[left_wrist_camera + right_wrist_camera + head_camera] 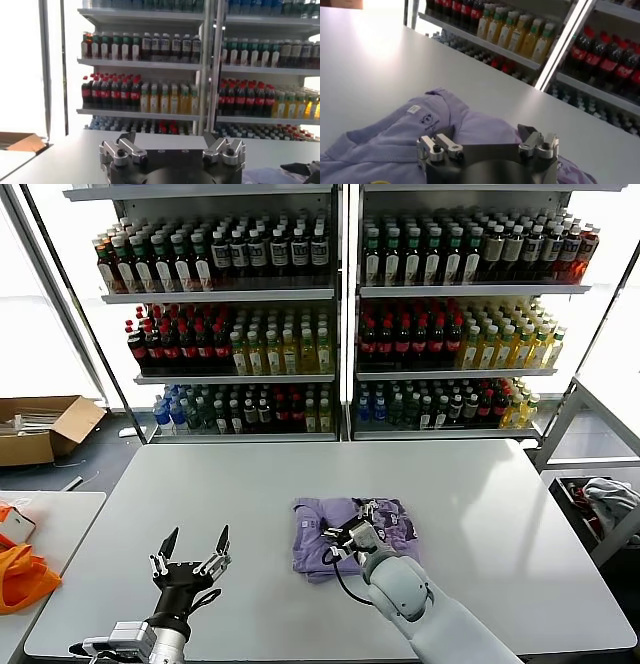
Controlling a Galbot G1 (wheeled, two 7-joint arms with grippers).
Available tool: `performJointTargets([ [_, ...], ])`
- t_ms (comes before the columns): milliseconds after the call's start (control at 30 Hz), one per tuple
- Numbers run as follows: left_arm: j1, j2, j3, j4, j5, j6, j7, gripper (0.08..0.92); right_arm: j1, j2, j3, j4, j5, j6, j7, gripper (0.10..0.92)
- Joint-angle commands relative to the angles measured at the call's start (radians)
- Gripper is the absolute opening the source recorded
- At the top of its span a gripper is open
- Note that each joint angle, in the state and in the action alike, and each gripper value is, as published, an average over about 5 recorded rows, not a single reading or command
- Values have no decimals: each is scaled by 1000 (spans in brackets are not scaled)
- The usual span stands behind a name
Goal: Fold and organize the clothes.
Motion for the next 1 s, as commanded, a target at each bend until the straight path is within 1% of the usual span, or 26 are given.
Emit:
performJointTargets([
  [33, 5, -2, 1, -8, -1, 4, 1, 822, 12, 16, 15, 16, -14, -11, 12, 823],
  [267, -8, -1, 3, -14, -3, 6, 4, 823, -73, -27, 209, 241, -22, -11, 16, 823],
  [367, -17, -10, 4, -20, -2, 3, 5, 823, -176, -50, 337, 337, -15, -4, 21, 823],
  [433, -22, -15, 5, -26, -1, 1, 5, 823, -268, -70, 426, 374, -3, 8, 27, 823],
  [533, -31, -13, 5, -31, -1, -1, 4, 823, -392, -110, 535, 376, 11, 53, 40, 823],
  [667, -45, -7, 6, -20, 2, -3, 2, 822, -515, -152, 617, 319, -9, 183, 83, 823],
  [733, -52, -7, 11, -7, 18, -14, 2, 823, -560, -163, 642, 315, 0, 222, 93, 823],
  [867, -68, -19, 29, 23, 89, -51, 2, 823, -587, -125, 695, 342, 32, 247, 117, 823],
  [1000, -72, -27, 38, 20, 151, -42, -3, 823, -589, -72, 710, 388, 41, 219, 127, 823],
])
